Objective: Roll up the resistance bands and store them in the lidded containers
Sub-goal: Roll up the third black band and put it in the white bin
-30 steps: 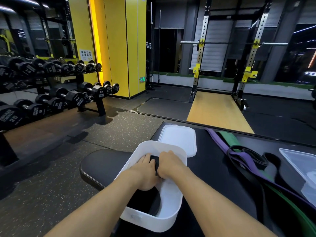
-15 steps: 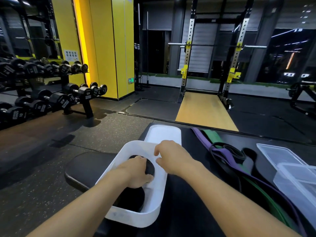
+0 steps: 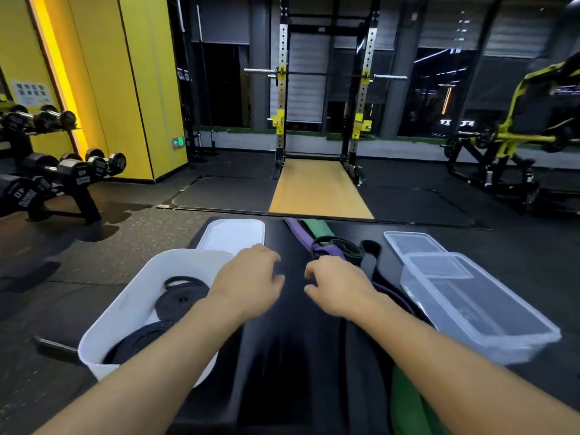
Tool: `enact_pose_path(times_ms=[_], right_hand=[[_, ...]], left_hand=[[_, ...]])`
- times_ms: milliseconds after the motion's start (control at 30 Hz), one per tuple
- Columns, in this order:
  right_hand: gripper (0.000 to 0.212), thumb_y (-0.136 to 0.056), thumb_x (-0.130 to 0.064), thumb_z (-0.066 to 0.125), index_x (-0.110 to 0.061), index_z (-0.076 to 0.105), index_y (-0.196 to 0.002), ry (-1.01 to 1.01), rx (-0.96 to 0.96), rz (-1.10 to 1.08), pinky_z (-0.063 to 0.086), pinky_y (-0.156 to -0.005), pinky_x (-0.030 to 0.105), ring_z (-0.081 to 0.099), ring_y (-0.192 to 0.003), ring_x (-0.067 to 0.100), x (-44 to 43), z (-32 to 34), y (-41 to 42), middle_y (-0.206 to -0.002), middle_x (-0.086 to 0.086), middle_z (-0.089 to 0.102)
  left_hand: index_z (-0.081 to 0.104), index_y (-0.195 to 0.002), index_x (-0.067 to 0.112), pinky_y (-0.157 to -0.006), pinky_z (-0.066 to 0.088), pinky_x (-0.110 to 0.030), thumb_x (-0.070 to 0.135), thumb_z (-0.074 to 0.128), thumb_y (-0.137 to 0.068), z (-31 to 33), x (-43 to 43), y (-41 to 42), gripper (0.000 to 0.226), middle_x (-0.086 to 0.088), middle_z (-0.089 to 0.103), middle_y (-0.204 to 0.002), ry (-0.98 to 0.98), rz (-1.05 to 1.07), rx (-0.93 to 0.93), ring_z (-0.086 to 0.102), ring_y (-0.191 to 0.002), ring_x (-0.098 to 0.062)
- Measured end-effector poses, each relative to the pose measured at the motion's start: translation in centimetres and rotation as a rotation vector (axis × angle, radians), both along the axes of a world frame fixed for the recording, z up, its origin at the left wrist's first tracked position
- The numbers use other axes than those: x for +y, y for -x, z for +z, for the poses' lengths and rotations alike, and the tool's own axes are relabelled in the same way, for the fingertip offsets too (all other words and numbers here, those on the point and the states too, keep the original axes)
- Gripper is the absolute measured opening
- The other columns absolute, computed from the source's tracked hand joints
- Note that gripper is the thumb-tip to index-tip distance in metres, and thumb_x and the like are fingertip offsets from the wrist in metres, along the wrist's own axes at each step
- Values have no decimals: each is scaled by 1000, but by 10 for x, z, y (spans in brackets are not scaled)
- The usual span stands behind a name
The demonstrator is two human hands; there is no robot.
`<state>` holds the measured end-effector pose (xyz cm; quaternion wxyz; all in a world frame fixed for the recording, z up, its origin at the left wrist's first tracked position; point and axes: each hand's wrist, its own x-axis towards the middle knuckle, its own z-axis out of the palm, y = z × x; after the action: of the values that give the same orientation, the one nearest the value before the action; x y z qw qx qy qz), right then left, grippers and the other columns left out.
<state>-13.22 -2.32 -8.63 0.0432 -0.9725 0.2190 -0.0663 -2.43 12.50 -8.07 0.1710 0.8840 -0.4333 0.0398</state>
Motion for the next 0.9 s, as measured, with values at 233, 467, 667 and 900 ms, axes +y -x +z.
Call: enact_pose_path(times_ms=[233,467,667,900], right_hand=[[21,-94,-36,62,-23,68,-109,-2,40,-174,53,-83,36,62,-106,28,-46,-14,45,-114,1,62],[20,-101,-27,52,-17,69,-108,38,-128,-249,52,-87,41,53,-111,29,-70,-26,46,-113,5,52],[22,-99,-21,48,-16,65,-112,76,-16,-323,38,-83,35,51,-116,31,-84,-19,32,-120,8,57],[54,-108,-46,28,-9,59,-131,-134,173,-452,41,-99,42,52,-125,37,-99,-24,26,-136,19,60]], left_hand=[[55,-146,24,-111,44,-37,41,57,-102,-42,-39,48,48,4,53,-148,-35,-139,138,50,-137,-18],[67,-129,25,-91,51,-31,64,61,-92,-65,-68,72,54,7,62,-120,17,-82,370,61,-113,-16],[67,-125,25,-83,53,-30,40,72,-91,-74,-88,77,37,7,71,-111,15,-69,454,66,-102,-17],[66,-105,28,-61,42,-17,22,70,-86,-76,-81,54,20,11,65,-82,329,77,586,61,-76,-4]])
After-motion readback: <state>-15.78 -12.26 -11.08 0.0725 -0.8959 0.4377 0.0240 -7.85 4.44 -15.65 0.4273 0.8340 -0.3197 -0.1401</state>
